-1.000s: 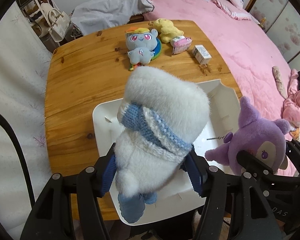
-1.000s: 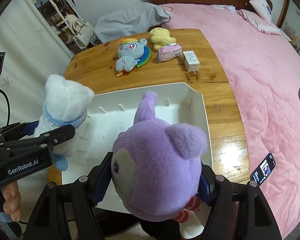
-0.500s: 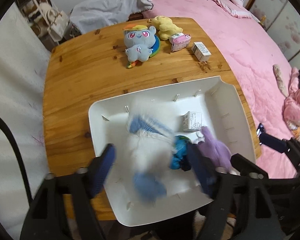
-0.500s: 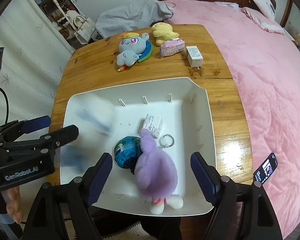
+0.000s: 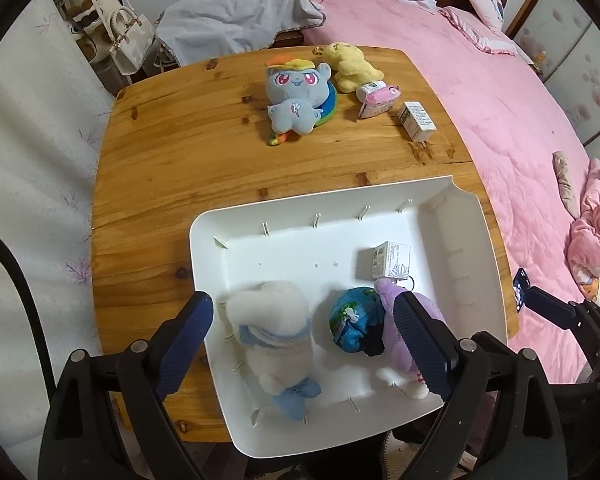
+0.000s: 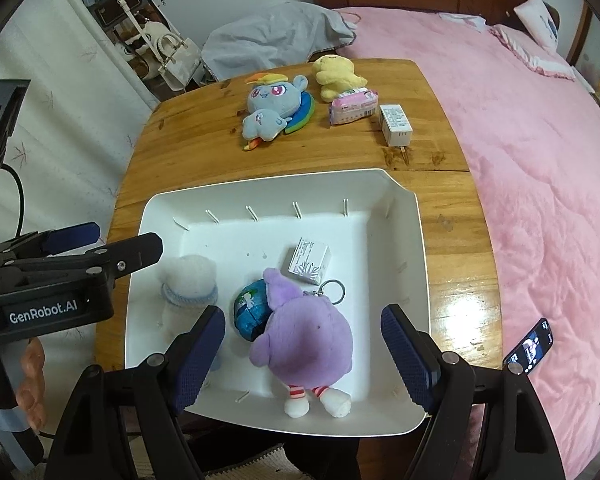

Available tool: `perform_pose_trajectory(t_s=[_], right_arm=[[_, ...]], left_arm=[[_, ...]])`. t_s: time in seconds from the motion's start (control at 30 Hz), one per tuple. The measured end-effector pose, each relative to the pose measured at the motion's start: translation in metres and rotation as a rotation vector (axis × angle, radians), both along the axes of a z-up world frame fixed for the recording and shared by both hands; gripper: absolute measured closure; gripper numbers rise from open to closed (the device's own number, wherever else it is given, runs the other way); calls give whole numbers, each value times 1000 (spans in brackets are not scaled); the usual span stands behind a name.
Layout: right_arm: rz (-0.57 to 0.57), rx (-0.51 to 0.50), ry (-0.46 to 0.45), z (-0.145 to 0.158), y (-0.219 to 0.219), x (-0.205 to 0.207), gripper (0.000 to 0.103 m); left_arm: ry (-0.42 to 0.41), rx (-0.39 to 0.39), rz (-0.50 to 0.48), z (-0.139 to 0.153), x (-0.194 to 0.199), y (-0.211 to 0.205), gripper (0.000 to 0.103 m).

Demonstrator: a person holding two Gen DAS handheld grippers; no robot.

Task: Organize objects
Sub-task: 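Lower both plushes into the tray and open both tools, then grasp the grey rainbow pony with the left tool while the right tool grasps the tall white box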

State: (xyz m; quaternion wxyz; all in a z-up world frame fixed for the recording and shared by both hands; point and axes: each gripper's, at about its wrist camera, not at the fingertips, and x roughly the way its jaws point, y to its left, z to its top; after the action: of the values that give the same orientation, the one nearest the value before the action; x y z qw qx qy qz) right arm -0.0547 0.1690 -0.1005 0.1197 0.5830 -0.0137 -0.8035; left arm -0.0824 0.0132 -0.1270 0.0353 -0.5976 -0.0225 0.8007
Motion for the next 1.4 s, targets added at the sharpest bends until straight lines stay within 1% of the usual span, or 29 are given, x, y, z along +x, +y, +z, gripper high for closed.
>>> perform_pose_trajectory(t_s=[0.37,0.53,0.67,0.8,0.97,1.4], right_arm=[[32,-52,30,12,3,-7,22],[52,-83,72,22,6,-13,22],[79,-73,111,30,6,-20,22],[106,-82,117,33,7,-27,22],[83,-116,106,32,15,-41,22],[44,-87,155,39,34,-88,22]], left_arm=[[1,-3,30,5,-13,-2,10],[-5,-8,36,8,-24,0,10],[9,-16,33,13,-33,4,10],[22,-17,41,19,-44,5,10],[30,-38,47,22,-57,8,10],[97,-118,33,45,-98,16,10]])
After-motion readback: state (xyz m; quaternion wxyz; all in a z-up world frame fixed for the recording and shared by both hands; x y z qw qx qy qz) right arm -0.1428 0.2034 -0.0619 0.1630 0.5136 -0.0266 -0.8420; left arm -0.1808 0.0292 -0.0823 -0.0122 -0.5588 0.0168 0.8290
